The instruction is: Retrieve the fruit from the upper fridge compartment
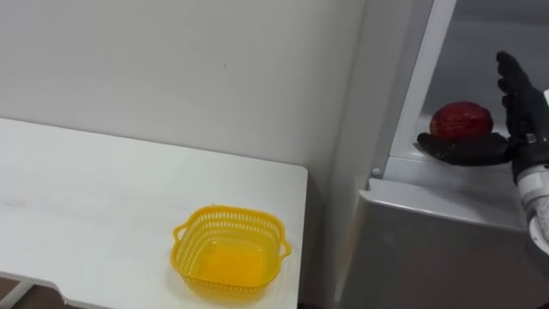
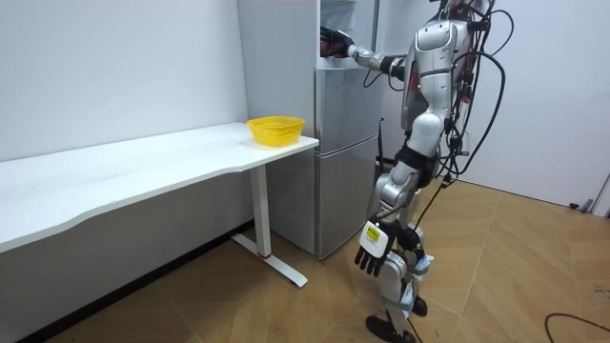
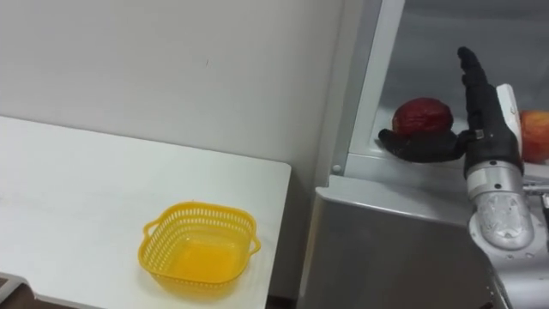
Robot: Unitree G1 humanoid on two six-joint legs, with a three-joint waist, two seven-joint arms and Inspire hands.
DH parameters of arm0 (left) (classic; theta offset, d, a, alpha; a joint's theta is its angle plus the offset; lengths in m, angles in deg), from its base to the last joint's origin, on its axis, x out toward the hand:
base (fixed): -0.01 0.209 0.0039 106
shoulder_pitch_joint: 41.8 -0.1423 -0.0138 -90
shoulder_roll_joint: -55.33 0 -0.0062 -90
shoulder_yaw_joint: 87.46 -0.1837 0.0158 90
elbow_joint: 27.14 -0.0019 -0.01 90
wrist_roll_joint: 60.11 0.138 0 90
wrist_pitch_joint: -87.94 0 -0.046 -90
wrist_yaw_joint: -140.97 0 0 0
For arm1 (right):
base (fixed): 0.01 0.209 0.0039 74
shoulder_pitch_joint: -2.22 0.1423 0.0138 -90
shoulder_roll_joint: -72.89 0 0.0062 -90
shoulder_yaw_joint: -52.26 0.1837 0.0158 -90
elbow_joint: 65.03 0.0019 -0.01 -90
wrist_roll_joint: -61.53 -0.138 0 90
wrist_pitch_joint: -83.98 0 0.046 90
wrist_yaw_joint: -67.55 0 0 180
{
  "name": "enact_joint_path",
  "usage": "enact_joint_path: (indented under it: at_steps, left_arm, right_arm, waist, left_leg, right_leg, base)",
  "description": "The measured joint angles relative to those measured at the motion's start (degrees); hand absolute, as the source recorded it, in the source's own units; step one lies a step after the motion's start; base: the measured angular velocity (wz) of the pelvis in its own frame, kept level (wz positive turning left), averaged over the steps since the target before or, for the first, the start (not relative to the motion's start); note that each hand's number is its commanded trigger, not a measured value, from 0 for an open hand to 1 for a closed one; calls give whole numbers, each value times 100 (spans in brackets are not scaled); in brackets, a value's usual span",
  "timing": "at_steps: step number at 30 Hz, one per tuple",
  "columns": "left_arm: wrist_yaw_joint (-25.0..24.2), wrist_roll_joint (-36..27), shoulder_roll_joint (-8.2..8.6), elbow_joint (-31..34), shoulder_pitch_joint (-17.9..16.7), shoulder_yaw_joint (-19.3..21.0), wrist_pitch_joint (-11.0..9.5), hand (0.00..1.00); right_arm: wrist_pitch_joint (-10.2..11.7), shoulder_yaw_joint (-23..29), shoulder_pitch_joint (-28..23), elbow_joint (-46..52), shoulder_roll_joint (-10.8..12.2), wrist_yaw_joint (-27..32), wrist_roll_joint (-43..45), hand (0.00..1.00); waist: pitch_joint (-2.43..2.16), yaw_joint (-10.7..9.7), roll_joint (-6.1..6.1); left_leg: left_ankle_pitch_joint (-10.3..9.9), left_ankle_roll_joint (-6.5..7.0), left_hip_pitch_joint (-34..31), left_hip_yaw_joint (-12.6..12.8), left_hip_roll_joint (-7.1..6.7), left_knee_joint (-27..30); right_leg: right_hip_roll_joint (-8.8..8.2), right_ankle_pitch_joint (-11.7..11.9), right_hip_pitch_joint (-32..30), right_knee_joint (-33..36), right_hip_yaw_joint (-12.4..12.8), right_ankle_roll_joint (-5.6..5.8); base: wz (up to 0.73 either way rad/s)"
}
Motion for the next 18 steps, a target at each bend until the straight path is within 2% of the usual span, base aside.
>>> enact_joint_path:
  at_steps: [4,9,17,18]
  left_arm:
    - [-3,-2,0,1,-5,-4,95,0]
    - [-15,-40,-1,2,-27,-9,191,0]
    - [-14,-46,-5,8,1,-9,205,0]
    - [-14,-46,-14,13,18,-10,205,0]
  right_arm:
    - [-157,-14,11,-112,0,-167,-182,0]
    - [-158,-13,25,-116,-3,-280,-221,0]
    - [-156,-13,158,-333,-38,-616,-249,0]
    - [-163,-13,189,-394,-43,-694,-261,62]
  waist:
    - [20,1,-47]
    - [30,0,-81]
    - [39,-22,-74]
    - [34,-19,-81]
  left_leg:
    - [1,-1,-2,-7,-1,0]
    - [1,-1,-4,-12,-2,0]
    - [0,-2,-20,-14,2,-15]
    - [0,-2,-20,-14,1,-19]
  right_leg:
    - [1,1,-6,-2,0,-2]
    - [2,1,-9,-6,-5,-2]
    - [5,2,-3,-7,3,-3]
    - [6,2,-4,-4,2,-3]
  base:
    - [0]
    - [0]
    - [0]
    - [0]
